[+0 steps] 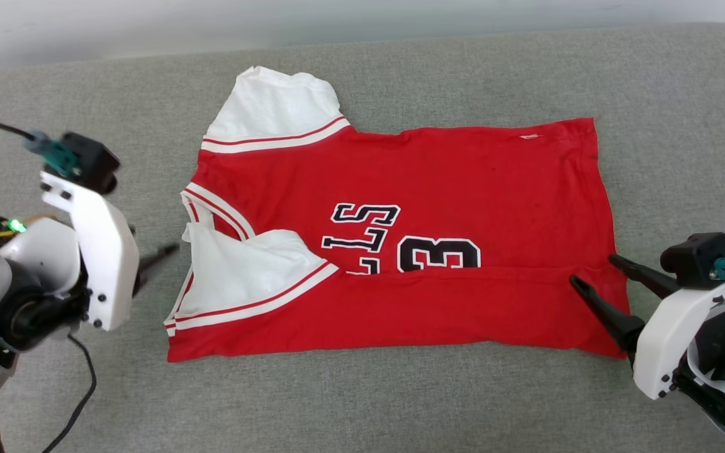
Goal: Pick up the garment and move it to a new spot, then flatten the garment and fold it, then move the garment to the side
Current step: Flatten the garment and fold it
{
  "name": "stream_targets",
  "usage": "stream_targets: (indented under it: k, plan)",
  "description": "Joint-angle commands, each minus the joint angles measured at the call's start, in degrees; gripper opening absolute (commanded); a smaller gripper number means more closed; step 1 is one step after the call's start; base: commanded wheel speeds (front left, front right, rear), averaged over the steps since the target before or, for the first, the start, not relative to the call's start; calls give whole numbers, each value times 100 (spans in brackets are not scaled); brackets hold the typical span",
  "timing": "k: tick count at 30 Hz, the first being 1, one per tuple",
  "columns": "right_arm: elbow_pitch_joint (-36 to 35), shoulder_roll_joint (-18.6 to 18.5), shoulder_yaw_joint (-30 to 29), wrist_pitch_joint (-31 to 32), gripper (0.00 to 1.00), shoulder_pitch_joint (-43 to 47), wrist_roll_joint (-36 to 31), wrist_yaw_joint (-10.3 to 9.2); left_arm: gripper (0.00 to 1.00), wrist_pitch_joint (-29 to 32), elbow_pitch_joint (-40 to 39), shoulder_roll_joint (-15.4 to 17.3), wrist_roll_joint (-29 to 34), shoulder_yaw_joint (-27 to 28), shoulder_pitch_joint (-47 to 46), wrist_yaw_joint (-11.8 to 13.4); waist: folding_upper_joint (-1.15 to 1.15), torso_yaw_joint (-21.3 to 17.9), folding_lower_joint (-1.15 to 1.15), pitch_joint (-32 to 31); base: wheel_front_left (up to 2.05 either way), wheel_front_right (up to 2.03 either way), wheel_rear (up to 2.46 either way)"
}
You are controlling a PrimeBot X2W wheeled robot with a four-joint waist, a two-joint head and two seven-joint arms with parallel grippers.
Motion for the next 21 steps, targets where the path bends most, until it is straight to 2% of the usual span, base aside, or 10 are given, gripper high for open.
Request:
stream_targets:
  k: [1,5,9,21]
  plan:
    - [-36,27,32,44,100,-79,-28,-2,100,243,-26,25,-70,-83,-73,-10,0,-15,0,14,0,0,0]
    - [-82,49,112,102,100,-159,-1,-2,100,901,-4,29,-194,-328,-98,-28,0,-81,0,60,0,0,0]
    - [-77,68,183,137,100,-230,10,-2,100,1171,116,-7,-227,-499,-6,-47,0,-145,0,103,0,0,0]
    - [85,122,424,83,100,-521,111,-2,100,1277,867,-253,-264,-961,551,-214,0,-336,0,233,0,0,0]
